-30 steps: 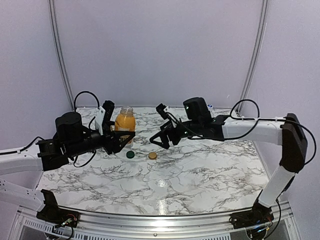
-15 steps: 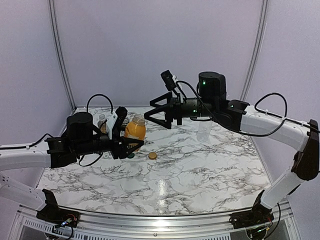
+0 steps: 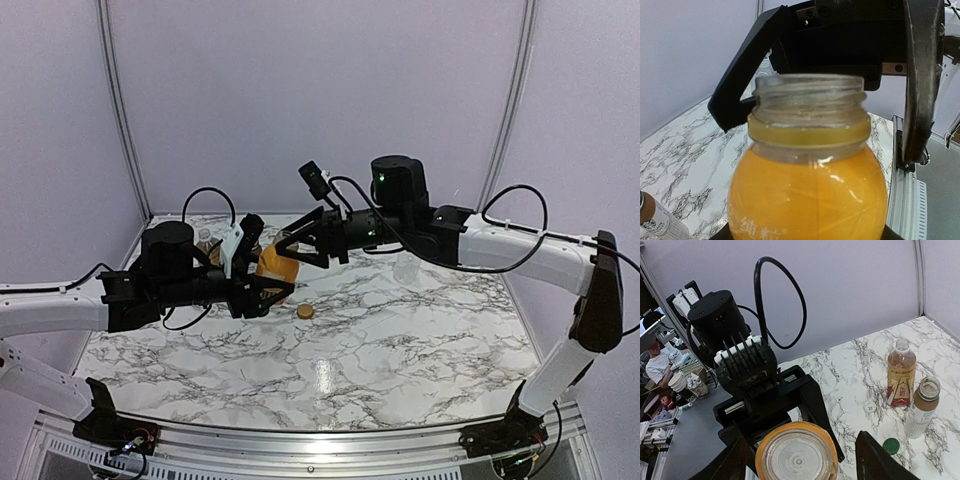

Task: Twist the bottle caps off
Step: Pass from the left arm to the right

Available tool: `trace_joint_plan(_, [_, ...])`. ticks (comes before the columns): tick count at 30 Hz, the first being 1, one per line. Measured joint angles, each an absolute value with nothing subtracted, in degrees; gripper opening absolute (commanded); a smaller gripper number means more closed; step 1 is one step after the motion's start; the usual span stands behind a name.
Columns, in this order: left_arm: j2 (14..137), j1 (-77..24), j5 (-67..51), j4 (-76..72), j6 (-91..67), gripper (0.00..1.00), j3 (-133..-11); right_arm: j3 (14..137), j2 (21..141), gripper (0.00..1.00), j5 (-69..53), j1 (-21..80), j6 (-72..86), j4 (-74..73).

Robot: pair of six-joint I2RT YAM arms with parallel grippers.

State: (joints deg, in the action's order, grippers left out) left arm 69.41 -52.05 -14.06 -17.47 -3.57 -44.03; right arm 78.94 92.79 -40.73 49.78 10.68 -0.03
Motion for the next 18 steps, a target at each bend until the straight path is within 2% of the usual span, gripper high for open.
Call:
trace_joint_plan(6, [69.47, -52.05, -14.06, -17.47, -3.53, 0.33, -44.07, 78.94, 93.43, 0.51, -41.93, 49.98, 10.96, -0.08])
trace_joint_plan(14, [69.58, -52.05, -14.02, -17.45, -3.4, 0.34, -44.07, 79.0, 93.56, 0.11, -42.33, 49.98, 11.05, -0.03])
trace_joint_plan(16, [69.58, -52.05, -14.0, -17.45, -3.49, 0.38, -44.07, 79.13, 93.62, 0.01, -42.24, 49.98, 11.11, -0.12])
trace_joint_plan(18, [69.58, -52.05, -13.85, -17.47, -3.51, 0.45, -44.07, 79.29, 93.67, 0.0, -42.13, 49.98, 11.09, -0.25])
